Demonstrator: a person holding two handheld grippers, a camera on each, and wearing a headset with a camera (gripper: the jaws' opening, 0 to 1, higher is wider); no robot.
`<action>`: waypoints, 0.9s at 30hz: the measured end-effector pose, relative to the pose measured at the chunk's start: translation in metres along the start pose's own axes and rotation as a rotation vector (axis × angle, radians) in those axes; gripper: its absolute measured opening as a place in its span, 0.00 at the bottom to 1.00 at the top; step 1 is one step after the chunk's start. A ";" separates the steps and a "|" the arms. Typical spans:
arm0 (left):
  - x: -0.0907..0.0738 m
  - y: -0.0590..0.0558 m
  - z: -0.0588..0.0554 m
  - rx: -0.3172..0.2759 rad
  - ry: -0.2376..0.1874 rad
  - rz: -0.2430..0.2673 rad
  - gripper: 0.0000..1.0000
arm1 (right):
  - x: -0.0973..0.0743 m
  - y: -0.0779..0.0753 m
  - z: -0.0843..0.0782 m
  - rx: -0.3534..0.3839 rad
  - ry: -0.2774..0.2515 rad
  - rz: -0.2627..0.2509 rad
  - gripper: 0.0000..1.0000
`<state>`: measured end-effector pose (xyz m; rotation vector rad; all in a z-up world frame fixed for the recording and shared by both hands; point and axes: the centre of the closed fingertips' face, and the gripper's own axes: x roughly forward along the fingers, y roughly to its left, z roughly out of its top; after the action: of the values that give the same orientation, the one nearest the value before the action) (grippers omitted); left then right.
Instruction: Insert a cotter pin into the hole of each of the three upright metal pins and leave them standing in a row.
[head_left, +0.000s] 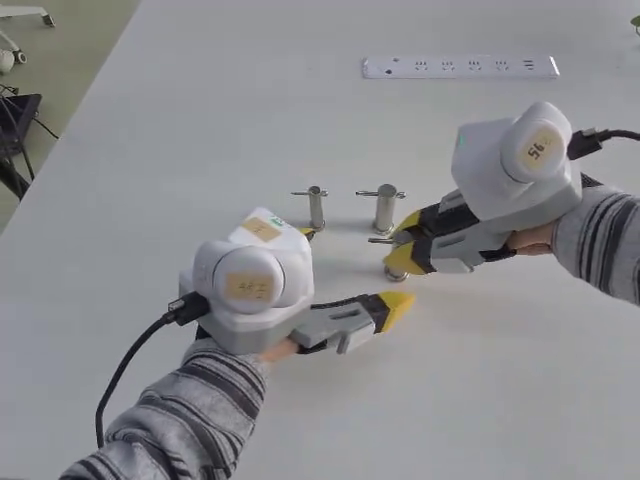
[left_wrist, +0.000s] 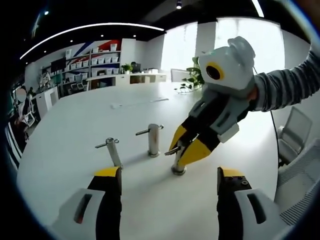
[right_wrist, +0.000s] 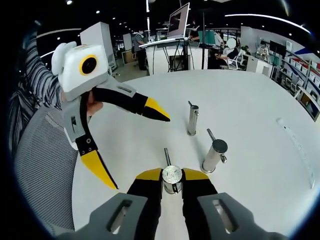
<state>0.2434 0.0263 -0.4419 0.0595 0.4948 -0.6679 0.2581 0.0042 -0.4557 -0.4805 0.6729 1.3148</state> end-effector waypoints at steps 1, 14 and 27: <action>-0.001 0.001 0.000 -0.001 -0.004 0.002 0.79 | 0.000 0.001 0.000 -0.001 -0.001 0.006 0.09; -0.014 0.012 0.006 0.002 -0.015 0.024 0.91 | -0.013 -0.008 -0.005 -0.005 -0.002 0.000 0.09; -0.026 0.031 0.004 0.004 -0.003 0.054 0.96 | -0.033 -0.032 -0.015 -0.036 0.020 -0.035 0.09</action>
<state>0.2462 0.0651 -0.4295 0.0751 0.4873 -0.6160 0.2834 -0.0356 -0.4455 -0.5332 0.6555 1.2922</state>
